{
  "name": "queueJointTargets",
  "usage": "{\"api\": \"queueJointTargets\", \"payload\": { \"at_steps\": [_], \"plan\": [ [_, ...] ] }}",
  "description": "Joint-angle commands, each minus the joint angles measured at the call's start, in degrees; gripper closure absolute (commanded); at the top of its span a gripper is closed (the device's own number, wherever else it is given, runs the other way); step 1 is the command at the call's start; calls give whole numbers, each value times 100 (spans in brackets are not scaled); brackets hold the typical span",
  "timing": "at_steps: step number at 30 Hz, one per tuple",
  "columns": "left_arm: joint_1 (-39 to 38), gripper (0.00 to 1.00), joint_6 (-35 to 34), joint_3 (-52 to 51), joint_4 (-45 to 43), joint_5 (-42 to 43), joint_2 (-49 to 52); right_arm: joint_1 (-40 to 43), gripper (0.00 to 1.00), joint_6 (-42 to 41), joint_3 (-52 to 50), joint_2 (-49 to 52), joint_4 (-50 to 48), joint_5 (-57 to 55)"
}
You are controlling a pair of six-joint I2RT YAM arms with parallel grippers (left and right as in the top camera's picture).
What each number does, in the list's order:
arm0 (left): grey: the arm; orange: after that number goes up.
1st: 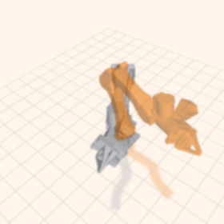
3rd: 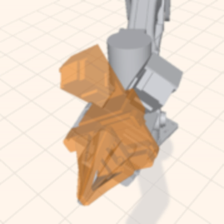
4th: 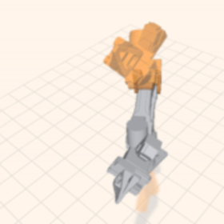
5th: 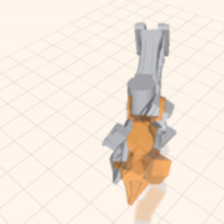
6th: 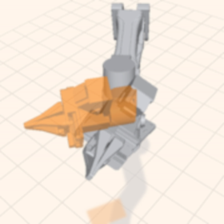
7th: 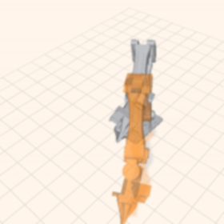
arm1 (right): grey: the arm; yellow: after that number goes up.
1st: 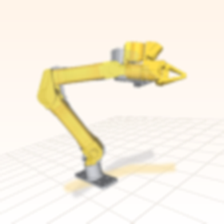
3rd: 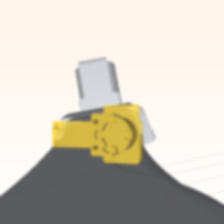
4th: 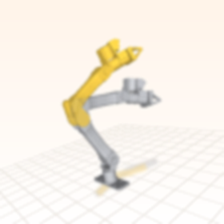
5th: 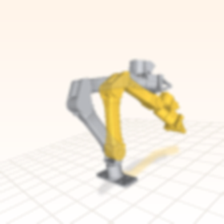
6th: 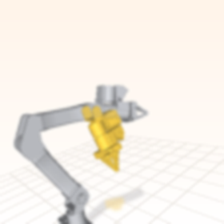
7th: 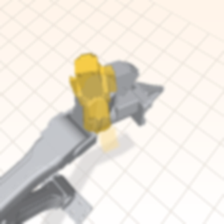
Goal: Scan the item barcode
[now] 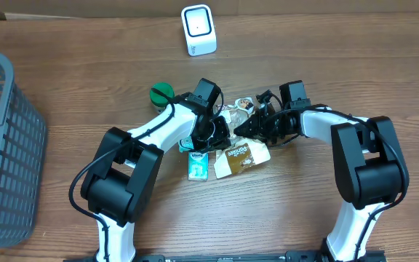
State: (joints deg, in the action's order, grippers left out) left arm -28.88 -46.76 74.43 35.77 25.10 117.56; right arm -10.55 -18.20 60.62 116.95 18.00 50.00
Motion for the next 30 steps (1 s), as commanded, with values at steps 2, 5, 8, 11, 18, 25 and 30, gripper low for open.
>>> {"api": "queueJointTargets", "payload": {
  "at_steps": [2,5,8,11,18,25,30],
  "plan": [
    [26,96,225,-175,133,-645,450,-87,96,223,-94,181,52,138],
    [179,96,813,105,304,-299,407,-83,96,337,-94,175,52,407],
    [391,96,1213,625,916,-260,280,-15,96,498,-92,98,52,662],
    [605,96,1707,1307,1633,-256,48,74,96,518,-92,-142,103,693],
    [1043,96,2581,3259,3300,-258,-697,221,96,671,-87,-1228,682,715],
    [1440,92,2955,4601,4371,-824,-1357,227,96,782,-81,-2732,1440,715],
    [1753,93,3515,4649,5042,-2312,-1661,267,96,778,-4,-3751,1860,710]
  ]
}}
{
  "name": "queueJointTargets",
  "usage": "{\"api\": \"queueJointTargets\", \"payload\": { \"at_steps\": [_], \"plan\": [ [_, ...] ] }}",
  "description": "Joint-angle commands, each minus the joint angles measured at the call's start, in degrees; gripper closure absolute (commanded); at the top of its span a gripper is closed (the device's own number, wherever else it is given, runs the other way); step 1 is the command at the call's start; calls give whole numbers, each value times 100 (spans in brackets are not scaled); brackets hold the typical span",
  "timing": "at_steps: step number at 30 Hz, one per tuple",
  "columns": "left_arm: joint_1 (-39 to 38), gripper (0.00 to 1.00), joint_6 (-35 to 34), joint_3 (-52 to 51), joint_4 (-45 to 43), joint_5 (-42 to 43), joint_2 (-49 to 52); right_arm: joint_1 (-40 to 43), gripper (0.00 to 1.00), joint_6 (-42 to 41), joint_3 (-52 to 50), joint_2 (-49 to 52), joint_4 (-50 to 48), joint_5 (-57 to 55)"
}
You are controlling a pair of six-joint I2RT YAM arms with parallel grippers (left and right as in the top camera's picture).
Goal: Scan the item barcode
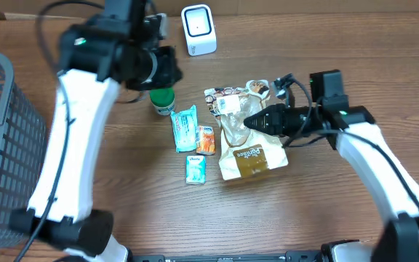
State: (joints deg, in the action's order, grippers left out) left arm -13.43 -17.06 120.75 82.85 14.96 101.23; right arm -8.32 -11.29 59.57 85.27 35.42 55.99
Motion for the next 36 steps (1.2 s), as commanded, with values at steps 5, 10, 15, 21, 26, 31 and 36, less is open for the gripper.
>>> {"api": "queueJointTargets", "payload": {
  "at_steps": [5,10,15,21,26,31,36],
  "plan": [
    [1016,95,315,15,1012,-1908,-50,269,96,92,105,-1364,577,109],
    [2020,78,1425,15,992,-896,-61,455,96,140,105,-1532,901,-94],
    [2634,61,2492,15,988,-197,-61,448,96,282,105,-1530,1014,-280],
    [2815,0,2479,15,837,-927,-61,448,96,-365,275,-1528,992,170],
    [2811,1,2481,15,573,-1108,-59,404,96,-680,820,-1521,1003,308],
    [2809,0,2479,15,494,-1108,-59,372,96,-691,2079,-1261,1416,83],
    [2809,1,2479,15,494,-1108,-59,109,96,-411,3674,-688,2072,-1099]
  ]
}}
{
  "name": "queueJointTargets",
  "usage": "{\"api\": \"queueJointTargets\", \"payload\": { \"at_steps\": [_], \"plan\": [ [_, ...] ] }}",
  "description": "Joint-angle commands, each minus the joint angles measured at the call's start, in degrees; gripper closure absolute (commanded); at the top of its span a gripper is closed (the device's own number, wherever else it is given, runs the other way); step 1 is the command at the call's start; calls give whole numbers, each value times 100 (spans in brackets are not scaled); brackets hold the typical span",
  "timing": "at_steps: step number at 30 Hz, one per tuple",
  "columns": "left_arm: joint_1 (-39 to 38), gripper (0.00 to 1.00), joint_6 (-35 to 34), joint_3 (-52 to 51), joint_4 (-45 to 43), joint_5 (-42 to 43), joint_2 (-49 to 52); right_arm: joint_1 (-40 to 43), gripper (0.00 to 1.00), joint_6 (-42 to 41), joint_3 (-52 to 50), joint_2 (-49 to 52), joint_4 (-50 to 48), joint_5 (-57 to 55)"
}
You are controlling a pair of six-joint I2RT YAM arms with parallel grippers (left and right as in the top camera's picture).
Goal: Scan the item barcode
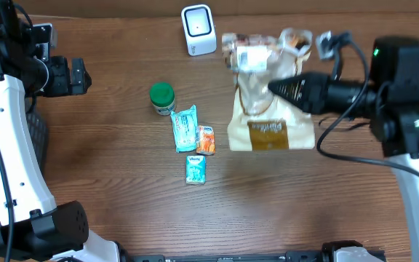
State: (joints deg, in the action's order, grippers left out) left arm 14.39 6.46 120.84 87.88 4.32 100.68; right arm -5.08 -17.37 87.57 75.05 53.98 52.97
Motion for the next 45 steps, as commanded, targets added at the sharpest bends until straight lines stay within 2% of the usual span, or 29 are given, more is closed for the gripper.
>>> {"api": "queueJointTargets", "payload": {
  "at_steps": [1,5,8,11,12,20,24,28,35,37,41,45],
  "plan": [
    [26,0,127,7,-9,-44,-4,-310,96,297,1178,470,365,-1095],
    [26,0,127,7,-9,-44,-4,-1008,96,732,2516,1220,831,-3167],
    [26,0,127,7,-9,-44,-4,-1589,96,1161,3093,1714,671,-4861],
    [26,0,127,7,-9,-44,-4,-2201,96,1556,3143,2306,-568,-7388],
    [26,1,127,7,-9,-44,-4,-2273,96,1714,3143,2487,-852,-7691],
    [26,1,127,7,-9,-44,-4,-2380,96,4050,3141,4151,-2881,-9176],
    [26,1,127,7,-9,-44,-4,-2393,96,5088,3141,4854,-3790,-9429],
    [26,1,127,7,-9,-44,-4,-2485,96,5569,3141,5519,-4402,-9427],
    [26,0,127,7,-9,-44,-4,-2636,96,6207,3132,6284,-4830,-9508],
    [26,0,127,7,-9,-44,-4,-2691,96,6485,3132,6540,-5344,-9833],
    [26,0,127,7,-9,-44,-4,-2730,96,6695,3132,6697,-5807,-9967],
    [26,1,127,7,-9,-44,-4,-2789,96,6693,3132,6708,-5860,-9995]
  ]
}}
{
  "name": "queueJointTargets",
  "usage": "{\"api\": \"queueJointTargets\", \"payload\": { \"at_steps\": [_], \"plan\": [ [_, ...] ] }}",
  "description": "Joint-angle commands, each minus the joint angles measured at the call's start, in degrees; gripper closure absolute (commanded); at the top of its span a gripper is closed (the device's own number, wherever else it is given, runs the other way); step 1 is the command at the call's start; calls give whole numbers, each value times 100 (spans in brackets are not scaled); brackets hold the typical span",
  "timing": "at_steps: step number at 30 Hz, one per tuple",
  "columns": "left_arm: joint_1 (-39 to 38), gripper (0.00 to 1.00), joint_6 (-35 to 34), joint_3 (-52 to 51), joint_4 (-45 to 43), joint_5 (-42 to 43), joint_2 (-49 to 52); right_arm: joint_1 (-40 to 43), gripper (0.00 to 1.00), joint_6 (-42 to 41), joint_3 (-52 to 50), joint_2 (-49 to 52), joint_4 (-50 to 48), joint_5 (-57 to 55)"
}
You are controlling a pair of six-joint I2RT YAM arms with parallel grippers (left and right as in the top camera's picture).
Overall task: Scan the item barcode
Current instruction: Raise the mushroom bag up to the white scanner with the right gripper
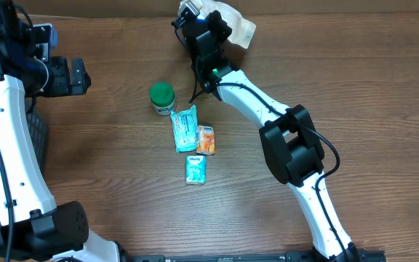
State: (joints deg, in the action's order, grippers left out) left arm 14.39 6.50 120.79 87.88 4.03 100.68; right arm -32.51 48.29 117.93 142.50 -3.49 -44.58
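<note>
My right gripper (208, 22) is at the far middle of the table, where its arm reaches in from the near right. It is shut on the pale snack bag (237, 28), which sticks out to the right of the gripper head with only a crumpled light part showing. The gripper and bag hide the white scanner. My left gripper (73, 76) hangs raised at the far left, away from the bag. Its jaws are not readable from above.
A green-lidded jar (162, 97), a teal packet (184, 129), a small orange packet (206, 140) and a small teal packet (196, 169) lie at the table's middle. A grey basket (41, 138) peeks out behind the left arm at the left edge.
My right gripper has moved left with the bag, from the far right to the scanner's spot, and now covers the scanner. The left arm and the small items have not moved.
Both grippers were together over the pile of items at the centre. Then the right gripper held the snack bag and the left arm had risen to the far left. Later the bag was held high beside the scanner, and now it is over the scanner.
</note>
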Motion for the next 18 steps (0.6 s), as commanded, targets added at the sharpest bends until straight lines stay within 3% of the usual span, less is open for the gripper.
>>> {"api": "queueJointTargets", "payload": {
  "at_steps": [1,13,18],
  "plan": [
    [26,1,122,11,-9,-15,-4,-85,96,127,96,-37,-114,-328],
    [26,0,122,11,-9,-15,-4,-260,96,125,96,-35,2,-883],
    [26,0,122,11,-9,-15,-4,-348,96,125,96,-118,-540,-1768]
  ]
}}
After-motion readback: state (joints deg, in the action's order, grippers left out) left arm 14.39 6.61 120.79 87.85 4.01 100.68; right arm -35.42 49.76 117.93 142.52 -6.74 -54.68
